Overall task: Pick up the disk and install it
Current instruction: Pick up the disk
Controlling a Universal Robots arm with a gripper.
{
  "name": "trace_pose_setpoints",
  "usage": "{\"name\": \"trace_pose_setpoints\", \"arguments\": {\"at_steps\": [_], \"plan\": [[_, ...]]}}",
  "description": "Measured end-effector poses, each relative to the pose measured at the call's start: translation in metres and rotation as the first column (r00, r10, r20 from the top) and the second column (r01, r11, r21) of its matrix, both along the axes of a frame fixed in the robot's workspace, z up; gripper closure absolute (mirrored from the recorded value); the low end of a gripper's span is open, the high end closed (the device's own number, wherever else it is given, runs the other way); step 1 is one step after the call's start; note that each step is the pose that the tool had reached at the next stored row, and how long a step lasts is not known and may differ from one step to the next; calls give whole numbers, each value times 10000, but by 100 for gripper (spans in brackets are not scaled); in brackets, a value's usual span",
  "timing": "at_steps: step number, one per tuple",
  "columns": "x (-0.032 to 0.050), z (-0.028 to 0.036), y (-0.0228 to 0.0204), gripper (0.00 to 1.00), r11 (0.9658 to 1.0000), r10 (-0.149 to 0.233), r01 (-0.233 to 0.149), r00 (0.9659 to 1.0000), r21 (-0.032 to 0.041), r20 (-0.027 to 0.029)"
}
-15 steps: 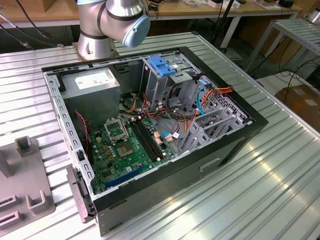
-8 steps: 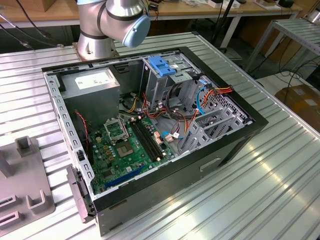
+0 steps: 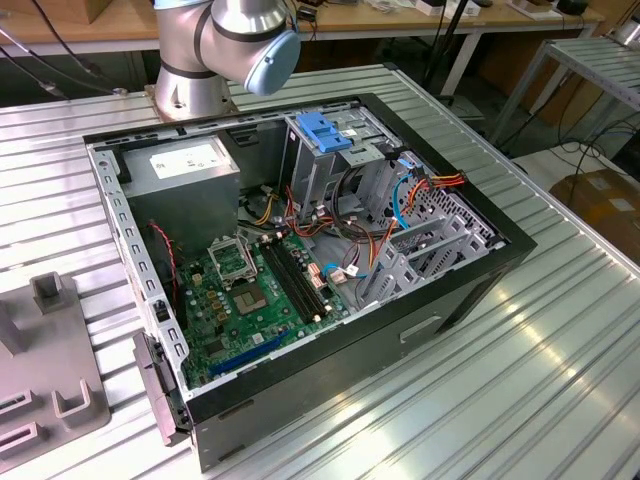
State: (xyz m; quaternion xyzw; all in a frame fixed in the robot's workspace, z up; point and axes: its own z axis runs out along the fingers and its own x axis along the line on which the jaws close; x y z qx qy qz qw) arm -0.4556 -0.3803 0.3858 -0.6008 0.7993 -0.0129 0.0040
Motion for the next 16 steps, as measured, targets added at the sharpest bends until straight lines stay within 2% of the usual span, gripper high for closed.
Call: {"name": "trace_pose_setpoints", "arguments": {"at_steps": [3, 6, 7, 8, 9, 10, 11, 12, 14, 16], "plan": [[0, -19, 0, 89, 9979, 647, -647, 9979, 0, -2], [0, -30, 0, 89, 9921, 1255, -1255, 9921, -1, -3], [0, -34, 0, 83, 9891, 1472, -1472, 9891, 0, -2], [0, -37, 0, 83, 9863, 1647, -1647, 9863, 0, -2], [0, -42, 0, 71, 9818, 1900, -1900, 9818, 0, -1], [-3, -54, -1, 64, 9737, 2278, -2278, 9737, 0, 0], [-6, -60, -1, 58, 9716, 2366, -2366, 9716, 2, 0], [-17, -69, -1, 52, 9699, 2436, -2436, 9699, 16, 3], [-64, -92, 0, 52, 9685, 2489, -2489, 9685, 74, 19], [-101, -110, 0, 52, 9684, 2491, -2491, 9685, 99, 24]]}}
